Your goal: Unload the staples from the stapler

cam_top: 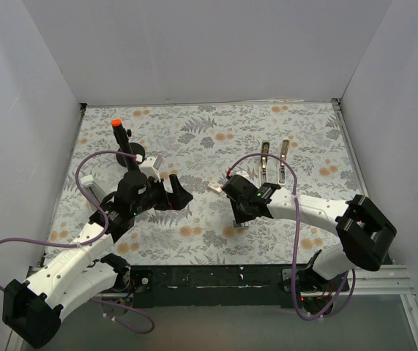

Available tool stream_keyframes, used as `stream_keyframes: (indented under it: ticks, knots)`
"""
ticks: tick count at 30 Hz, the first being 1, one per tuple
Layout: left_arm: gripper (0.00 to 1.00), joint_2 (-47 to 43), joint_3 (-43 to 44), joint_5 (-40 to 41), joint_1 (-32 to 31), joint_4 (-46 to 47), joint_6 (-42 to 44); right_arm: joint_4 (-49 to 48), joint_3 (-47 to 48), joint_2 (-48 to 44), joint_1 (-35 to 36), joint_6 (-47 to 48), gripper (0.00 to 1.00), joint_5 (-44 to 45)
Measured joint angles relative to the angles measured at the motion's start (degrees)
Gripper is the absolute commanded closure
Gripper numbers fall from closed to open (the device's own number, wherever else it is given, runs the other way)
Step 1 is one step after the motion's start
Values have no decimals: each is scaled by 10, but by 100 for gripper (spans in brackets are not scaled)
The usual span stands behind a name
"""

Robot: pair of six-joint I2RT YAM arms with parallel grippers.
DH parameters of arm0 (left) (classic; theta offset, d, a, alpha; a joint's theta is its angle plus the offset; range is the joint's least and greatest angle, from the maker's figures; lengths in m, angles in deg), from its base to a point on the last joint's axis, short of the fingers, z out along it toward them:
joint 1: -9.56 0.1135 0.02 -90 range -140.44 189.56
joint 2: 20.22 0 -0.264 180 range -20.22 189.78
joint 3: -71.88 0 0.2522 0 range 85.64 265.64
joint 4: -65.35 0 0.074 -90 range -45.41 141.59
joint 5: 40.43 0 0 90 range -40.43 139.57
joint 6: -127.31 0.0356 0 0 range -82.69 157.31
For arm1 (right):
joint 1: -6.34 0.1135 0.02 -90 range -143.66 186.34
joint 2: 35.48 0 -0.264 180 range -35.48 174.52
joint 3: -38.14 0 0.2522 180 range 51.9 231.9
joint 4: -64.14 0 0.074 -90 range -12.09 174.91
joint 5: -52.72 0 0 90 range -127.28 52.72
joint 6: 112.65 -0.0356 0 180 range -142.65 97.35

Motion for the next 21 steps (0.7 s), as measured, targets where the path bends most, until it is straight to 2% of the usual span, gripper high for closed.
stream_keyframes:
  ticks: [15, 21]
  knots:
    - [2, -11, 0, 16, 0, -1, -3, -65, 4, 18, 8, 3, 75, -67]
    - [2, 17, 15, 28, 0, -29, -5, -54, 15, 17, 5, 12, 68, -37]
